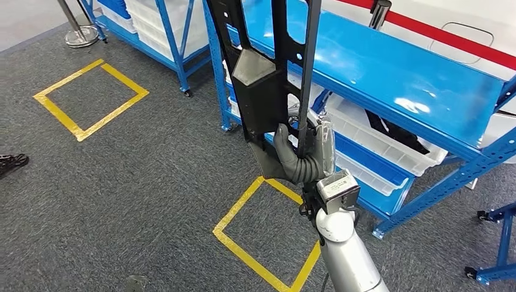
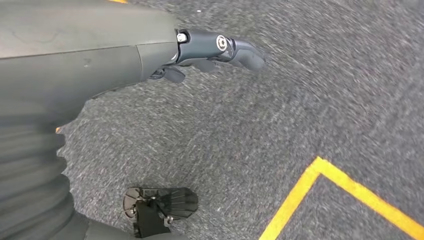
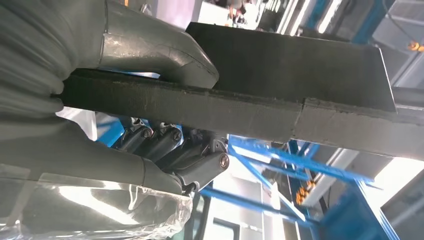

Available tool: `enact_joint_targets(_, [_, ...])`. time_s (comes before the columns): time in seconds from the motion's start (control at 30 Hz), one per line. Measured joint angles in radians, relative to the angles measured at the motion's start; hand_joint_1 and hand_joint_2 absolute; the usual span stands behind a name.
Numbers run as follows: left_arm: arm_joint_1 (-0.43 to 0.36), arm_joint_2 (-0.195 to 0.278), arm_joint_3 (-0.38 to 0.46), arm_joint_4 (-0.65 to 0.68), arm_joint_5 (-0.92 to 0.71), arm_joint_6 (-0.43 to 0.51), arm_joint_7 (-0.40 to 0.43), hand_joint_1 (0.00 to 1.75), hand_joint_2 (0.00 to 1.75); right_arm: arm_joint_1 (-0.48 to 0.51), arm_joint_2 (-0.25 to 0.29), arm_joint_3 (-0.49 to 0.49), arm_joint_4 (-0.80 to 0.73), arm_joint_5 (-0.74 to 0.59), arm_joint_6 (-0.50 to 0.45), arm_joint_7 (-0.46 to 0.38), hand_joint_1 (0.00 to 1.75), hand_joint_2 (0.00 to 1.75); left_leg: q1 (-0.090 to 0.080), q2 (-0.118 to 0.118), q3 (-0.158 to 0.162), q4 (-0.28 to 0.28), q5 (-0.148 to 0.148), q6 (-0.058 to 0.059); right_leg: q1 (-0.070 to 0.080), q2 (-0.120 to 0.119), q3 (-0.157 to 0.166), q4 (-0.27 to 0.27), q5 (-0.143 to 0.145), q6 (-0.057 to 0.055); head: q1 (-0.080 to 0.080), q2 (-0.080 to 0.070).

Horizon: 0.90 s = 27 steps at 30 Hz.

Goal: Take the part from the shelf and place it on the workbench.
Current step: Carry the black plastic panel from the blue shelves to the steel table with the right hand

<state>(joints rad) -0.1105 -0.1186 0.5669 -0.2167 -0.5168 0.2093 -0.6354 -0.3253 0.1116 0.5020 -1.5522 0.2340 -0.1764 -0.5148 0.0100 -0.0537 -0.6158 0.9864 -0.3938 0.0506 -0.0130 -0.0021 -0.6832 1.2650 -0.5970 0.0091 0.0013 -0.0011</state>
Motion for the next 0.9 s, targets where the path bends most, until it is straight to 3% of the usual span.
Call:
enact_joint_targets(0.07, [0.002, -0.002, 0.001, 0.0, 0.002, 0.001, -0.003, 0.0, 1.75, 0.001, -0.005, 0.0, 0.0, -0.015, 0.008, -0.011, 1.75, 1.75, 0.0, -0.025, -0.001, 0.005, -0.002, -0.004, -0.005, 0.016, 0.046, -0.123, 0.066, 0.019, 0.0, 0.0])
enact_joint_targets(0.1, [0.003, -0.002, 0.001, 0.0, 0.0, 0.002, -0.006, 0.0, 1.75, 0.002, -0.009, 0.001, 0.001, -0.023, 0.01, -0.021, 1.75, 1.75, -0.002, -0.037, -0.003, 0.011, -0.005, -0.008, -0.008, 0.032, 0.075, -0.191, 0.096, 0.023, 0.0, 0.0])
enact_joint_targets(0.17, [0.006, -0.003, 0.001, 0.0, -0.006, 0.002, -0.009, 0.0, 1.75, 0.011, -0.017, 0.002, 0.003, -0.04, 0.011, -0.046, 1.75, 1.75, -0.004, -0.055, -0.012, 0.021, -0.008, -0.018, -0.01, 0.05, 0.106, -0.264, 0.126, 0.016, 0.0, 0.0])
enact_joint_targets(0.23, [0.012, -0.002, 0.001, 0.0, -0.013, 0.007, -0.007, 0.0, 1.75, 0.029, -0.024, 0.002, 0.005, -0.05, 0.009, -0.072, 1.75, 1.75, -0.002, -0.066, -0.018, 0.024, -0.007, -0.028, -0.009, 0.037, 0.108, -0.267, 0.131, 0.001, 0.0, 0.0])
enact_joint_targets(0.27, [0.016, -0.002, 0.001, 0.001, -0.016, 0.011, -0.005, 0.0, 1.75, 0.038, -0.025, 0.001, 0.006, -0.053, 0.01, -0.081, 1.75, 1.75, -0.001, -0.057, -0.021, 0.028, -0.01, -0.033, -0.011, 0.031, 0.11, -0.268, 0.133, -0.004, 0.0, 0.0])
enact_joint_targets(0.33, [0.018, -0.001, 0.001, 0.001, -0.022, 0.018, 0.0, 0.0, 1.75, 0.052, -0.027, 0.001, 0.006, -0.056, 0.013, -0.095, 1.75, 1.75, 0.0, -0.009, -0.043, 0.079, -0.042, -0.043, -0.015, 0.016, 0.115, -0.271, 0.135, -0.02, -0.006, 0.0])
enact_joint_targets(0.4, [0.017, -0.002, 0.0, 0.001, -0.029, 0.021, 0.004, 0.0, 1.75, 0.066, -0.031, 0.0, 0.008, -0.058, 0.014, -0.106, 1.75, 1.75, 0.003, 0.039, -0.1, 0.201, -0.105, -0.052, -0.009, -0.001, 0.117, -0.271, 0.132, -0.031, -0.011, 0.0])
enact_joint_targets(0.47, [0.016, -0.004, 0.0, 0.001, -0.037, 0.02, 0.009, 0.0, 1.75, 0.081, -0.037, -0.002, 0.013, -0.058, 0.014, -0.114, 1.75, 1.75, 0.008, 0.049, -0.15, 0.302, -0.14, -0.056, -0.002, -0.02, 0.118, -0.271, 0.13, -0.035, -0.011, 0.0])
enact_joint_targets(0.5, [0.016, -0.004, 0.0, 0.001, -0.041, 0.02, 0.011, 0.0, 1.75, 0.086, -0.04, -0.002, 0.015, -0.058, 0.014, -0.118, 1.75, 1.75, 0.009, 0.051, -0.15, 0.302, -0.131, -0.055, 0.001, -0.029, 0.119, -0.271, 0.129, -0.036, -0.011, 0.0])
enact_joint_targets(0.57, [0.013, -0.006, -0.001, 0.001, -0.047, 0.019, 0.017, 0.0, 1.75, 0.093, -0.045, -0.003, 0.019, -0.058, 0.014, -0.124, 1.75, 1.75, 0.007, 0.064, -0.09, 0.194, -0.073, -0.044, 0.006, -0.045, 0.122, -0.271, 0.127, -0.037, -0.011, 0.0])
enact_joint_targets(0.63, [0.004, -0.006, -0.001, 0.001, -0.05, 0.018, 0.024, 0.0, 1.75, 0.094, -0.05, -0.004, 0.021, -0.058, 0.014, -0.129, 1.75, 1.75, -0.004, 0.095, -0.024, 0.074, -0.035, -0.027, 0.012, -0.06, 0.125, -0.272, 0.124, -0.035, -0.01, 0.0])
enact_joint_targets(0.7, [-0.006, -0.006, -0.002, 0.0, -0.05, 0.018, 0.029, 0.0, 1.75, 0.095, -0.053, -0.007, 0.024, -0.061, 0.016, -0.136, 1.75, 1.75, -0.016, 0.104, -0.006, 0.038, -0.033, -0.013, 0.014, -0.076, 0.127, -0.274, 0.122, -0.03, -0.01, 0.0])
enact_joint_targets(0.77, [-0.008, -0.007, -0.002, 0.0, -0.05, 0.018, 0.032, 0.0, 1.75, 0.094, -0.055, -0.008, 0.03, -0.063, 0.022, -0.142, 1.75, 1.75, -0.016, 0.086, -0.002, 0.025, -0.025, -0.002, 0.015, -0.084, 0.127, -0.275, 0.119, -0.021, -0.012, 0.0])
enact_joint_targets(0.83, [-0.009, -0.01, -0.001, 0.0, -0.049, 0.018, 0.033, 0.0, 1.75, 0.089, -0.057, -0.009, 0.037, -0.064, 0.029, -0.146, 1.75, 1.75, -0.01, 0.069, 0.009, 0.003, -0.011, 0.006, 0.014, -0.055, 0.11, -0.239, 0.095, -0.019, -0.009, 0.0])
enact_joint_targets(0.9, [-0.013, -0.012, -0.001, 0.0, -0.047, 0.019, 0.033, 0.0, 1.75, 0.085, -0.062, -0.01, 0.047, -0.065, 0.032, -0.152, 1.75, 1.75, -0.007, 0.05, 0.011, -0.007, -0.003, 0.012, 0.006, -0.015, 0.056, -0.124, 0.043, -0.025, -0.006, 0.0])
